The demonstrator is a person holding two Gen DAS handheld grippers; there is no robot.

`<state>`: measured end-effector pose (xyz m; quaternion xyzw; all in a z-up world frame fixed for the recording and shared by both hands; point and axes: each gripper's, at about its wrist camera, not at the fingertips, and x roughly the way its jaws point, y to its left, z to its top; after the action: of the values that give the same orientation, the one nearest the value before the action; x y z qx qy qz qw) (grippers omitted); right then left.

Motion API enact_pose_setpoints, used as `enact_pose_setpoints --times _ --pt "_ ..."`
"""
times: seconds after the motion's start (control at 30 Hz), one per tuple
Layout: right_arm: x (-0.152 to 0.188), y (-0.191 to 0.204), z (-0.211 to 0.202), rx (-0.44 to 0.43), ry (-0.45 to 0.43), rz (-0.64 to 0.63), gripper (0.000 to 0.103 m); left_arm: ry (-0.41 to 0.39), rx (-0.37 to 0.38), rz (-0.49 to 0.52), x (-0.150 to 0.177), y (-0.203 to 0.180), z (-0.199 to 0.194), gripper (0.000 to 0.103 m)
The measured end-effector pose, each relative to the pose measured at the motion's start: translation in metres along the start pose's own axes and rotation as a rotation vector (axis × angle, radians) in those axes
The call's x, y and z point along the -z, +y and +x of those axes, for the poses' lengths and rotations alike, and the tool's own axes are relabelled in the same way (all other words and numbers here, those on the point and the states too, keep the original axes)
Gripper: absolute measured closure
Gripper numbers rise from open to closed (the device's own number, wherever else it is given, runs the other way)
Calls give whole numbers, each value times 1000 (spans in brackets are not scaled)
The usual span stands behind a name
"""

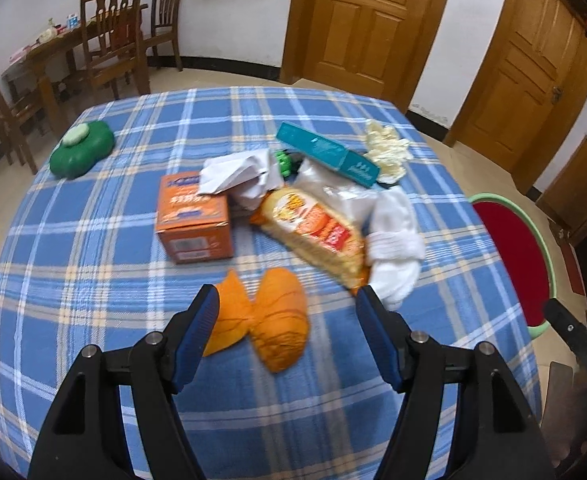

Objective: Collect trash
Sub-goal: 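Move the left tool back to the table and grasp the orange mesh bag, then grasp the white glove with the right tool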

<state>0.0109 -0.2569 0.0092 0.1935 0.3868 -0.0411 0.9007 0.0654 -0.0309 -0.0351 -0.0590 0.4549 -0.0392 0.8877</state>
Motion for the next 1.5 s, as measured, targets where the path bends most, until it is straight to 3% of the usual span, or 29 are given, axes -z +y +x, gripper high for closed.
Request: enact_pose_setpoints --times 0.43,0.67,0.83,0.93,1.5 --pt "3 13 7 2 28 -26 33 59 -28 -31 10 19 24 32" --pt "4 20 11 -2 40 -42 33 36 -23 -13 12 19 24 33" --pt "3 31 15 -10 51 -63 33 23 0 6 15 16 19 58" --pt "2 39 18 -17 54 -83 33 24 14 10 17 16 16 68" --pt "-7 109 46 -121 100 -204 32 -87 30 -61 4 47 -22 70"
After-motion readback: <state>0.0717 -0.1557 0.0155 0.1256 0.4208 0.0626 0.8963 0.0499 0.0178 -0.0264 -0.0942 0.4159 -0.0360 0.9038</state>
